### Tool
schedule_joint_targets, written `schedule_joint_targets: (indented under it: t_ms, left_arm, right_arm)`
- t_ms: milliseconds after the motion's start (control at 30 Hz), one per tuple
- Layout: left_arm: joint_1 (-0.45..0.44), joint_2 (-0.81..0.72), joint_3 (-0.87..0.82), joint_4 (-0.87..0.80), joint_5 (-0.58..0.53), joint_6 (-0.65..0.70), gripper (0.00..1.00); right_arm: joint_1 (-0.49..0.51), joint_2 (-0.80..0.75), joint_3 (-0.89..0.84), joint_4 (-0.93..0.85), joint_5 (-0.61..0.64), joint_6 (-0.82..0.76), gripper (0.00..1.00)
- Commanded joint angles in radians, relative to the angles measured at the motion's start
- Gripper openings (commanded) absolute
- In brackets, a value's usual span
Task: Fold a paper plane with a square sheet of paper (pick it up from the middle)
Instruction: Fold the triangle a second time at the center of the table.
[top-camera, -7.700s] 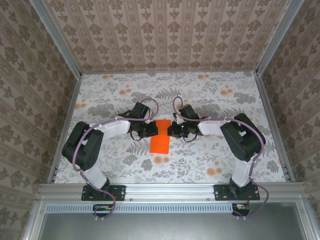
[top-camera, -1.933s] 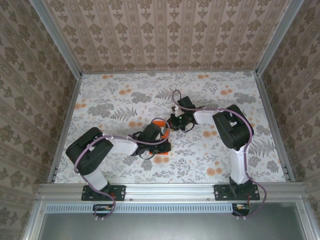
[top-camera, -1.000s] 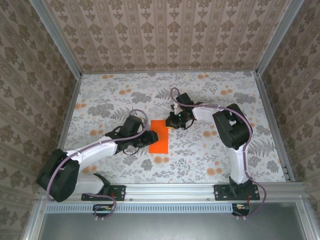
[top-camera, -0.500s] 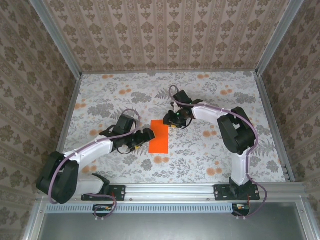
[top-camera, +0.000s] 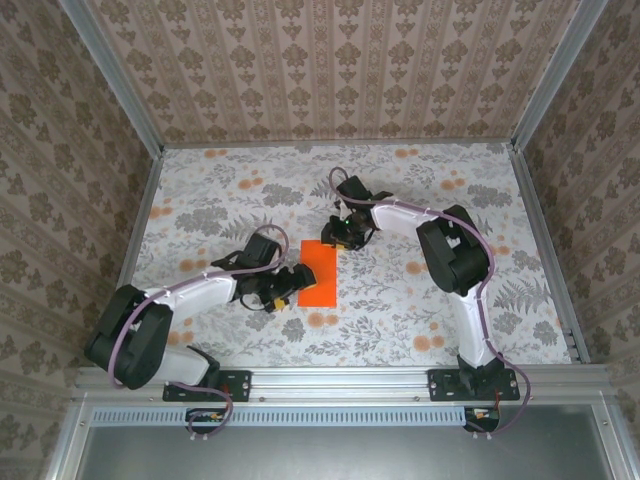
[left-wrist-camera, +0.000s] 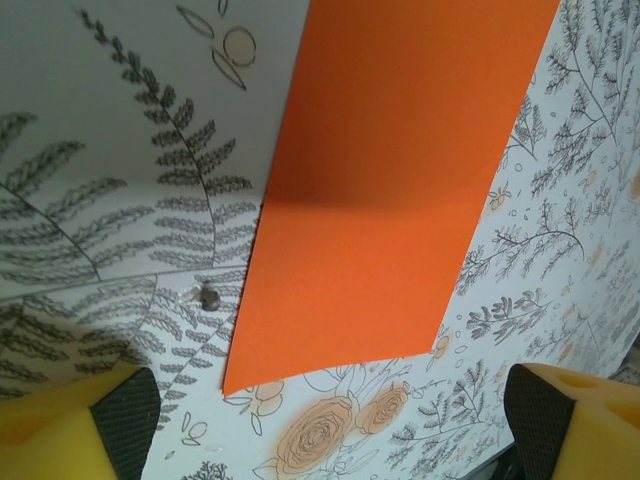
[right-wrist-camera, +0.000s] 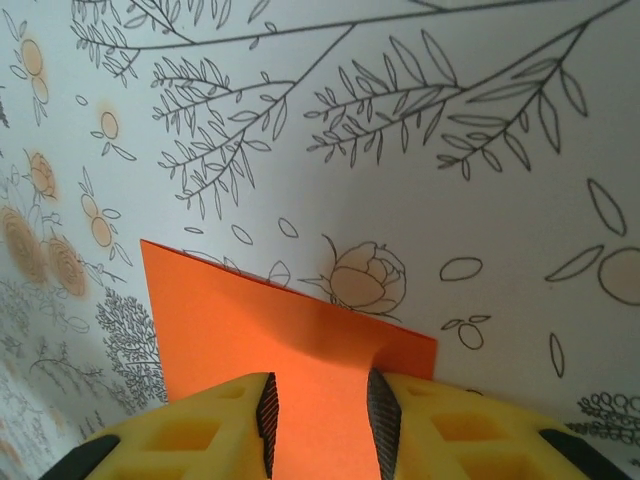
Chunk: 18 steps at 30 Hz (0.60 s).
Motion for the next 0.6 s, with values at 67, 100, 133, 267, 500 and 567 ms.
schedule_joint_targets:
  t_ms: [67, 100, 133, 267, 500, 567]
  left_arm:
    - [-0.033, 0.001, 0.023, -0.040, -0.006, -0.080, 0.92]
    - [-0.038, 0.004, 0.023, -0.040, -0.004, -0.085, 0.92]
    - [-0.042, 0.008, 0.025, -0.039, -0.002, -0.089, 0.92]
    - [-0.051, 0.019, 0.025, -0.019, -0.004, -0.097, 0.92]
    - [-0.050, 0.035, 0.045, 0.007, -0.023, -0.095, 0.84]
    - [-0.048, 0.043, 0.050, 0.007, -0.035, -0.096, 0.81]
  right_arm:
    - [-0.023, 0.036, -0.006, -0.050, 0.044, 0.015, 0.33]
    - [-0.025, 0.036, -0.011, -0.048, 0.042, 0.016, 0.33]
    - [-0.025, 0.038, -0.012, -0.051, 0.042, 0.020, 0.33]
    - [-0.026, 0.043, -0.020, -0.052, 0.038, 0.026, 0.33]
    - [-0.026, 0.049, -0.026, -0.052, 0.031, 0.023, 0.28]
    - [-0.026, 0.049, -0.028, -0.052, 0.030, 0.020, 0.28]
